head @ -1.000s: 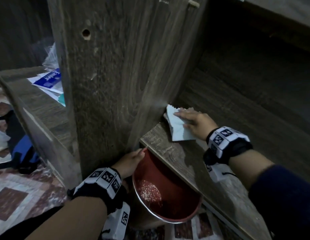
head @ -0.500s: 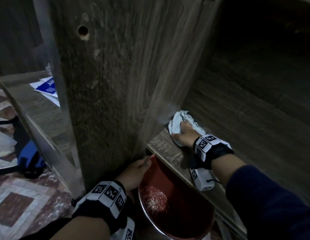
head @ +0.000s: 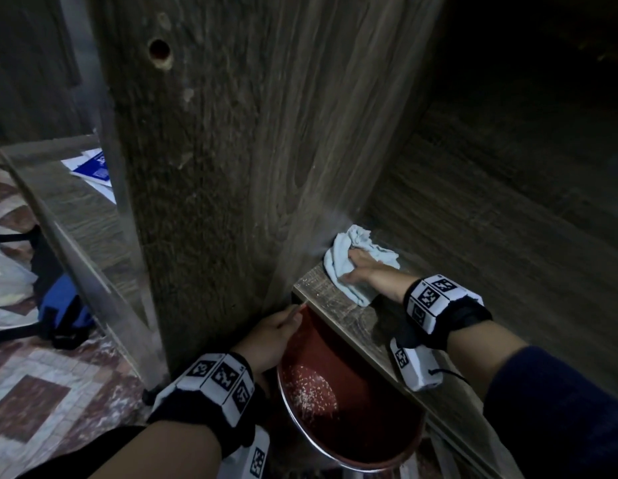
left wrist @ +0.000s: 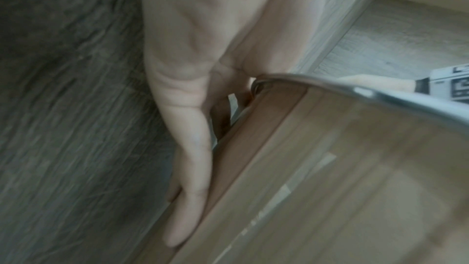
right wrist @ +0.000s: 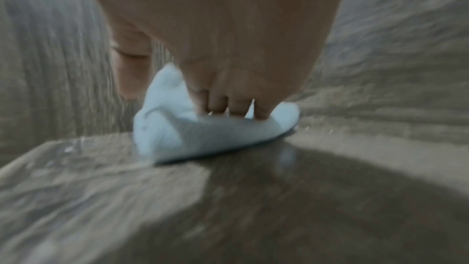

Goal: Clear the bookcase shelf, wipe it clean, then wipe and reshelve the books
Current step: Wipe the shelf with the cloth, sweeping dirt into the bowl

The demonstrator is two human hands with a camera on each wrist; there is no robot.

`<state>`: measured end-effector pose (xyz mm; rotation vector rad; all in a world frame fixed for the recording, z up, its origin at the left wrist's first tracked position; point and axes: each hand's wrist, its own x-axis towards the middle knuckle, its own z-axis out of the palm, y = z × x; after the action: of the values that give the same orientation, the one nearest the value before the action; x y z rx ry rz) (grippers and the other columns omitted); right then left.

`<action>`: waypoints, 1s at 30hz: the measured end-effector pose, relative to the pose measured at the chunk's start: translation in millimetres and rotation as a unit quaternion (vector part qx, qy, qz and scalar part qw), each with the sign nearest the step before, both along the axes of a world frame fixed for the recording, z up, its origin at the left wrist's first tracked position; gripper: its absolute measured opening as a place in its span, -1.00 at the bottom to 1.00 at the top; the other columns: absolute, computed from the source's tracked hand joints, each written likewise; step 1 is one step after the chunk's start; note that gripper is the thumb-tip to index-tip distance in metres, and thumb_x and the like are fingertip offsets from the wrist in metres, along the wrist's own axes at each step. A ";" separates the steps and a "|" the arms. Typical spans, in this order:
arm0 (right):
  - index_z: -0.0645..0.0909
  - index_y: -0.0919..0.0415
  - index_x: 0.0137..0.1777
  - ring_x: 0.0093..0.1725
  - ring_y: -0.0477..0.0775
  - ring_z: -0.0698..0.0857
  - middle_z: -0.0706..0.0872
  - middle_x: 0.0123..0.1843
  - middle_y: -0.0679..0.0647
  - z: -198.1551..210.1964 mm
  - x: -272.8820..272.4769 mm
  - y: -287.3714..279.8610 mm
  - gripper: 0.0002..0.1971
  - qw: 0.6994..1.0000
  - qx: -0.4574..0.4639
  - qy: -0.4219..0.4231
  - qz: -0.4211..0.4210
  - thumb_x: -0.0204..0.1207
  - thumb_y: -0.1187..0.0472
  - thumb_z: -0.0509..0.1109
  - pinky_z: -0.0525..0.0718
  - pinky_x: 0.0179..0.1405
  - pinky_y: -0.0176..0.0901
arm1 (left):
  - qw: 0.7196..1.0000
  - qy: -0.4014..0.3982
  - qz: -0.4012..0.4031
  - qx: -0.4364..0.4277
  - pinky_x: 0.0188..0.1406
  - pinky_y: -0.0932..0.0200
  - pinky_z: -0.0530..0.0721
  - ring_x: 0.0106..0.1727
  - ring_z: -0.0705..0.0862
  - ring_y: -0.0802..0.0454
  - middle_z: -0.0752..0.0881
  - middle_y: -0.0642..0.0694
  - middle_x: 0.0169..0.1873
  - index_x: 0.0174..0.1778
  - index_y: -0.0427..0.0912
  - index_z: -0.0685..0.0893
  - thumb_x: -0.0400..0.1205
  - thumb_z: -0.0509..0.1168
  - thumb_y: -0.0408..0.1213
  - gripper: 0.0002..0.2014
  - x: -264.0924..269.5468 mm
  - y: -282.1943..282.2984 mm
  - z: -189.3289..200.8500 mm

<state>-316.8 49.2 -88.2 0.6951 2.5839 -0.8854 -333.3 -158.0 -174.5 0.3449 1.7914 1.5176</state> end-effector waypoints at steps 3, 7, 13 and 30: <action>0.66 0.02 0.33 0.30 -0.13 0.52 0.60 0.29 -0.19 18.6 13.3 3.4 -0.64 0.990 0.003 0.116 -0.085 0.61 -0.08 0.32 0.38 0.26 -0.27 | 1.000 0.005 -0.003 -0.008 0.55 0.01 0.37 0.46 0.51 0.04 0.57 -0.04 0.44 0.55 -0.10 0.48 0.78 0.11 -0.17 -0.61 1.3 1.1 1.7; 0.43 0.05 0.56 0.64 0.02 0.26 0.32 0.65 -0.01 14.0 12.0 7.1 -0.50 0.974 0.134 0.180 -0.044 0.66 -0.08 0.23 0.21 0.58 -0.13 | 1.000 0.010 -0.007 -0.024 0.54 0.07 0.36 0.51 0.45 0.04 0.50 0.01 0.47 0.58 -0.08 0.41 0.79 0.09 -0.16 -0.59 3.5 0.8 4.6; -0.22 0.08 0.71 0.69 0.08 -0.31 -0.30 0.72 0.04 -18.4 -6.6 5.0 -0.30 0.989 0.144 0.002 0.029 0.70 -0.23 -0.13 -0.32 0.63 0.06 | 1.000 0.001 -0.003 -0.020 0.56 0.14 0.31 0.52 0.44 0.07 0.50 0.02 0.48 0.58 -0.12 0.42 0.78 0.11 -0.17 -0.58 4.5 0.6 5.2; -0.06 -0.01 0.71 0.69 -0.05 -0.28 -0.13 0.74 -0.08 -12.0 25.1 -34.3 -0.30 0.979 0.112 0.008 0.171 0.68 -0.07 0.20 -0.39 0.60 0.00 | 0.999 -0.014 0.021 0.027 -0.28 0.63 0.52 0.05 0.60 0.21 0.63 0.02 0.18 0.38 -0.04 0.56 0.80 0.07 -0.27 -0.72 9.9 -4.2 20.1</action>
<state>-291.7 14.9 -100.1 0.2818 2.7283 -0.4990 -323.4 -162.2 -154.4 0.3130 1.7486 1.5954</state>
